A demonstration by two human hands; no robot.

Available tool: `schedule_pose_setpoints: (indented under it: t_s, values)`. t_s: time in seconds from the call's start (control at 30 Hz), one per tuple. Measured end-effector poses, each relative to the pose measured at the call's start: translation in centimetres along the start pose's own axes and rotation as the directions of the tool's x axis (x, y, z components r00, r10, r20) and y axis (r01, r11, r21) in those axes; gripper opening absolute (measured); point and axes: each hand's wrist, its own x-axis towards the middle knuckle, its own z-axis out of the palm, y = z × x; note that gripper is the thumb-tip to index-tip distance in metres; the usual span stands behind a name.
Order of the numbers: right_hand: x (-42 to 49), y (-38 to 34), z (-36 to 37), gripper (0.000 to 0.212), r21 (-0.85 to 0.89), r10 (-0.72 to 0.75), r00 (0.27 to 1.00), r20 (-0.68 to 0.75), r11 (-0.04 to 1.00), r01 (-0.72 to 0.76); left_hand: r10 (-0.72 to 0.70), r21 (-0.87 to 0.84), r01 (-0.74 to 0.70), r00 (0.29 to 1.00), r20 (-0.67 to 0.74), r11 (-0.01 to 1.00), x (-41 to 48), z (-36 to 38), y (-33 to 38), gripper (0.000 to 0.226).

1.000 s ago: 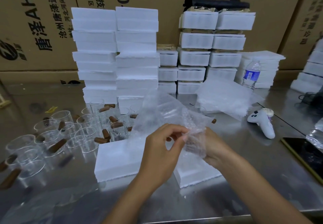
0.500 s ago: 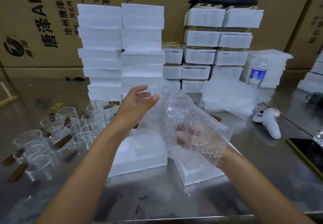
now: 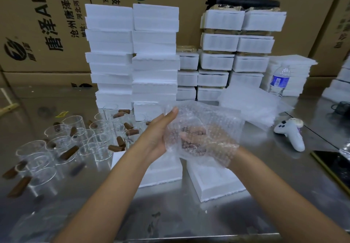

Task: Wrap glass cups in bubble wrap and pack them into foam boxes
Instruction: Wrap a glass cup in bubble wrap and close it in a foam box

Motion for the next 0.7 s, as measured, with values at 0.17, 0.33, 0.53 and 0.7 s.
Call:
schedule_pose_setpoints:
  t_s: [0.17, 0.33, 0.53, 0.7]
  values:
    - [-1.0, -1.6, -2.1, 0.013, -0.186, -0.345, 0.938, 0.018, 0.921, 0.342, 0.008, -0.232, 0.003, 0.999, 0.046, 0.973, -0.4, -1.1, -0.8, 0.029]
    - [-1.2, -1.7, -4.6, 0.034, -0.168, -0.535, 0.793, -0.291, 0.845, 0.508, 0.082, -0.386, -0.063, 0.996, 0.034, 0.921, -0.5, -2.3, -1.1, 0.028]
    - [-0.8, 2.0, -3.9, 0.055, -0.120, -0.638, 0.730, -0.244, 0.767, 0.630, 0.125, -0.465, -0.095, 0.992, 0.035, 0.880, -0.7, -1.4, -2.2, 0.027]
    - [-0.3, 3.4, -2.6, 0.058, -0.021, -0.594, 0.797, -0.110, 0.803, 0.596, 0.162, -0.595, -0.133, 0.987, -0.006, 0.793, -1.2, -1.4, -2.9, 0.048]
